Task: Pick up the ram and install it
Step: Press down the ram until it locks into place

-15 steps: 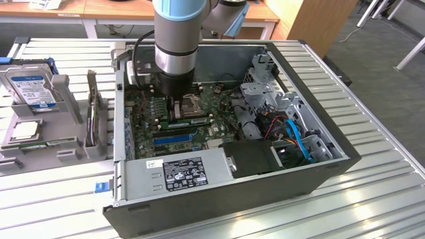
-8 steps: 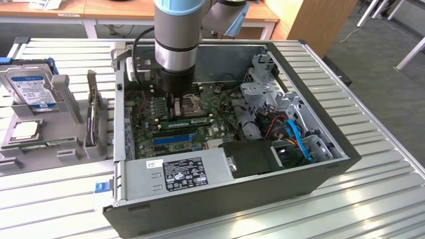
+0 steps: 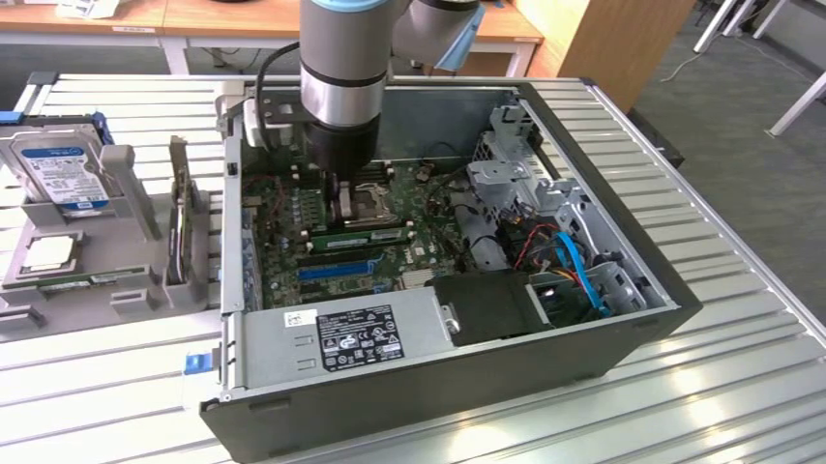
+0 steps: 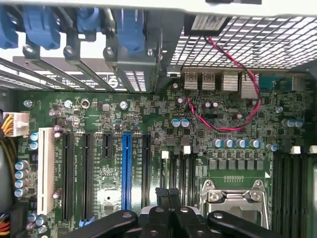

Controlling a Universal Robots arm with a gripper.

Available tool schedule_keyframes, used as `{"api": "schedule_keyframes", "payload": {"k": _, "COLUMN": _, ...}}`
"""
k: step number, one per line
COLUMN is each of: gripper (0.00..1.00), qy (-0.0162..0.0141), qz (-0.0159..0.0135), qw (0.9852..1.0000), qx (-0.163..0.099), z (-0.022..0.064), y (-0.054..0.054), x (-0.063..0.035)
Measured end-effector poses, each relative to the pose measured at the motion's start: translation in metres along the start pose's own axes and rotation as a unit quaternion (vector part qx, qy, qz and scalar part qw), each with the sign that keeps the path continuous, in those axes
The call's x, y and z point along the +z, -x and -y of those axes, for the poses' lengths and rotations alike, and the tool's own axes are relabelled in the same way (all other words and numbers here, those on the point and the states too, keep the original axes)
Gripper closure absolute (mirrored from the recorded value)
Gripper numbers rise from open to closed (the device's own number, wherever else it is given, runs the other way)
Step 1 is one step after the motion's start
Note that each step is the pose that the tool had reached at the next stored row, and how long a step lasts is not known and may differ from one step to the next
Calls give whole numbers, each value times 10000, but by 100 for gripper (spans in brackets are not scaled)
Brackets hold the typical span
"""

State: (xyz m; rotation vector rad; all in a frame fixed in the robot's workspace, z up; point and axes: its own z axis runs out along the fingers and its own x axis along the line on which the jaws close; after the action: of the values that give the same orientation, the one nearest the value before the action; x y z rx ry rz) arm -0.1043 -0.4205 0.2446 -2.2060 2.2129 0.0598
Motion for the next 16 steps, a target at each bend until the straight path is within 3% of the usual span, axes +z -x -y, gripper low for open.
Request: {"api": "schedule_keyframes", "payload": {"k": 16, "gripper": 90, "qy": 4, "qz": 0, "qw": 10000, "qx": 0, "z": -4, "y": 9, "x": -238}}
